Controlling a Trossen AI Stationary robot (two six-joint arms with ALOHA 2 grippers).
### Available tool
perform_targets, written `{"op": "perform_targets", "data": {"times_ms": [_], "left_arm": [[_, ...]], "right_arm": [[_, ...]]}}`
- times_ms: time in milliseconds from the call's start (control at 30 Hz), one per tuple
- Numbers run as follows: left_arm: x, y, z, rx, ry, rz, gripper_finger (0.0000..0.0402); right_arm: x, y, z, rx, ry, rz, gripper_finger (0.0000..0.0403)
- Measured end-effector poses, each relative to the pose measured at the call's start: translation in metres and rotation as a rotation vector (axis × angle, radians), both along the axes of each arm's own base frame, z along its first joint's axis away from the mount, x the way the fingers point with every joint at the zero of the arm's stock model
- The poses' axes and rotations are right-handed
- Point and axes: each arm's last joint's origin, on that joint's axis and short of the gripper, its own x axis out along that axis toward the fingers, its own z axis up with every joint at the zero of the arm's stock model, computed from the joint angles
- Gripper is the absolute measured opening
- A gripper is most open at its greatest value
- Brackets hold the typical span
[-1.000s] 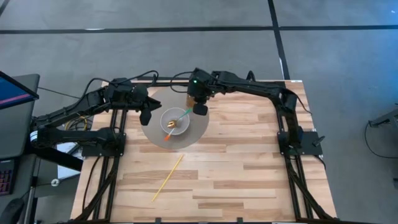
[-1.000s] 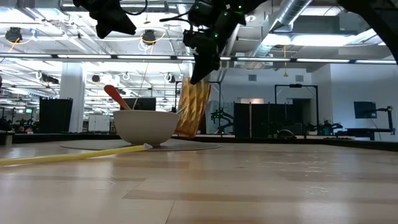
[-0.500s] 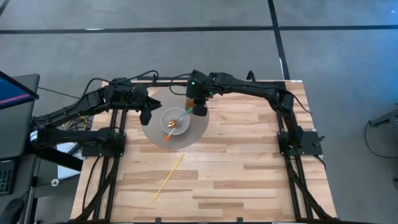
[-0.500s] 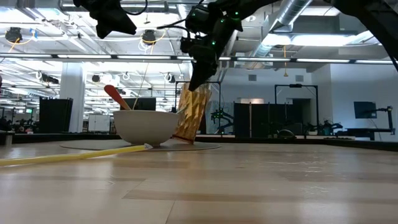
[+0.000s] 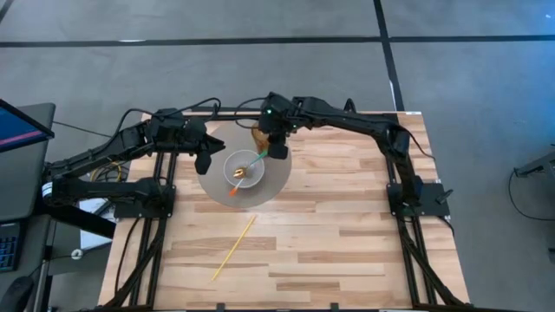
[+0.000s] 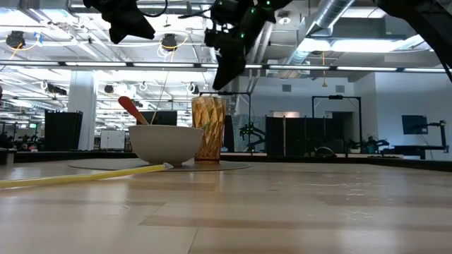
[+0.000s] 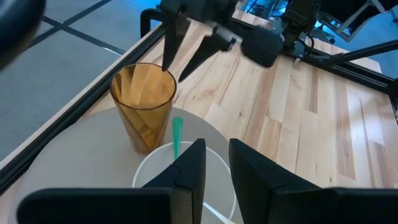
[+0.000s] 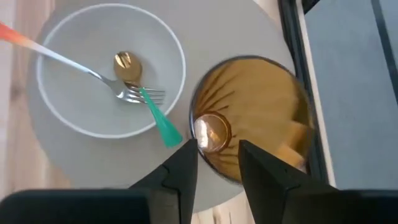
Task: Pick & Place Utensil
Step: Put the cup to the top right of the bowl on the table placemat, then put the straw into the cup on the table placemat
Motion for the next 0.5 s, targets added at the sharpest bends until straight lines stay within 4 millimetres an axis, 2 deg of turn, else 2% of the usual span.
{"op": "perform_targets", "data": {"times_ms": [300,500], "left_arm": [[0.0,0.0,0.0,-0.01,-0.003,0.006,0.0072],[0.004,-0.008,-0.004,-0.073,-0.026,-0.077,0.0072]], "right_arm": [[-0.018,0.025,0.079,0.006,-0.051,0.012,0.0109],[-0.06,0.056,0.11,0.011,-0.01,0.078,0.0109]]}}
